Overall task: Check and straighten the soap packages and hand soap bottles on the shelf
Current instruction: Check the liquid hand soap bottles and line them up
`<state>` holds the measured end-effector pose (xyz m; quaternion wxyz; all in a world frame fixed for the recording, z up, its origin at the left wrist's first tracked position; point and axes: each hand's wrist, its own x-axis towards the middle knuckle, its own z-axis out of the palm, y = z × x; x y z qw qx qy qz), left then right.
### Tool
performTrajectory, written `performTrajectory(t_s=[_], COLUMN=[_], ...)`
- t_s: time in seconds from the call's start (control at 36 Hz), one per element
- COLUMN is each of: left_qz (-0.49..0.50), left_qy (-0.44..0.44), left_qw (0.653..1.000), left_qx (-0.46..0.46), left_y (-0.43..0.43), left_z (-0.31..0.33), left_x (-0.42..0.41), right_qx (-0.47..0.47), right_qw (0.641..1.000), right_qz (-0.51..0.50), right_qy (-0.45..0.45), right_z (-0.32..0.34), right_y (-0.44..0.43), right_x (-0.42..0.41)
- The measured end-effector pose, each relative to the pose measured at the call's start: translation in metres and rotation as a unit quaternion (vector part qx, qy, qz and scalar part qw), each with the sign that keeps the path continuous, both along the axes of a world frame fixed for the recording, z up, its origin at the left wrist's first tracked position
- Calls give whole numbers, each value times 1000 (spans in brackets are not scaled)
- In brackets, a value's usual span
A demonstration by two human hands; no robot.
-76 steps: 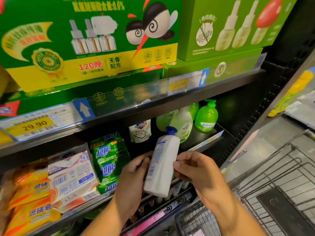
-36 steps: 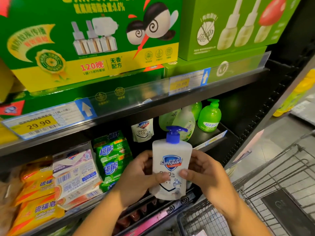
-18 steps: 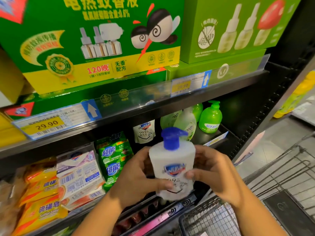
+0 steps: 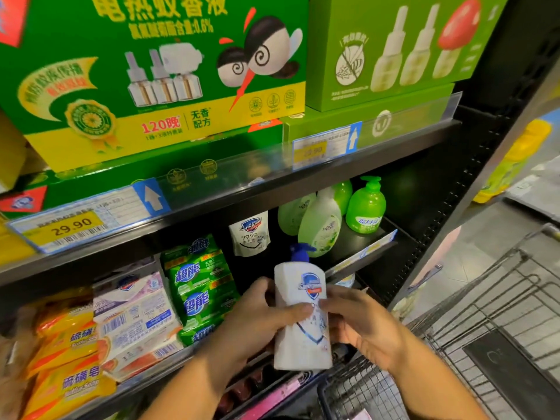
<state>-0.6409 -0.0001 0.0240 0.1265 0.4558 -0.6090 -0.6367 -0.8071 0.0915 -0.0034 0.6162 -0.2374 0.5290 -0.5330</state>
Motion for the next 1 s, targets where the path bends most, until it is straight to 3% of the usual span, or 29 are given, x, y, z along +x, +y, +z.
performTrajectory(t_s=[0.11,0.19,0.31,0.42,0.47,0.56,0.67,0.69,0.75,0.81,0.89,1.0], left_qz=[-58,-57,-65,-60,-56,-47,-107,-110,-96,-111,-37,-4], left_qy=[-148,-142,-9,134,228,350,415,407,406,457,354,301], left_qw=[951,938,975,985,972,924,874,875,879,856,919,952], left_qx=[-266,-311,-213,-86,-4,147,229,239,230,216,172,60], left_y=[2,3,-7,-17,-21,-22,-17,-17,-16,-21,-23,-26], left_z=[8,9,4,-8,-19,-35,-45,-47,-50,-56,-41,-10], left_x=[-3,-3,5,11,12,13,15,16,18,21,22,15], right_qx=[-43,-85,-125,-128,-128,-159,-167,-164,-154,-146,-127,-150], right_qw=[995,992,992,958,927,857,805,800,802,814,840,896], right_qz=[-4,1,-26,-25,-36,-37,-8,0,12,13,9,11], right_qy=[-87,-93,19,256,351,489,570,577,577,562,527,418], right_z=[-10,-17,-6,24,39,52,52,50,51,55,59,58], right_y=[-2,1,5,8,9,7,3,3,2,1,0,-3], right_x=[1,2,1,2,7,20,37,39,41,37,22,2])
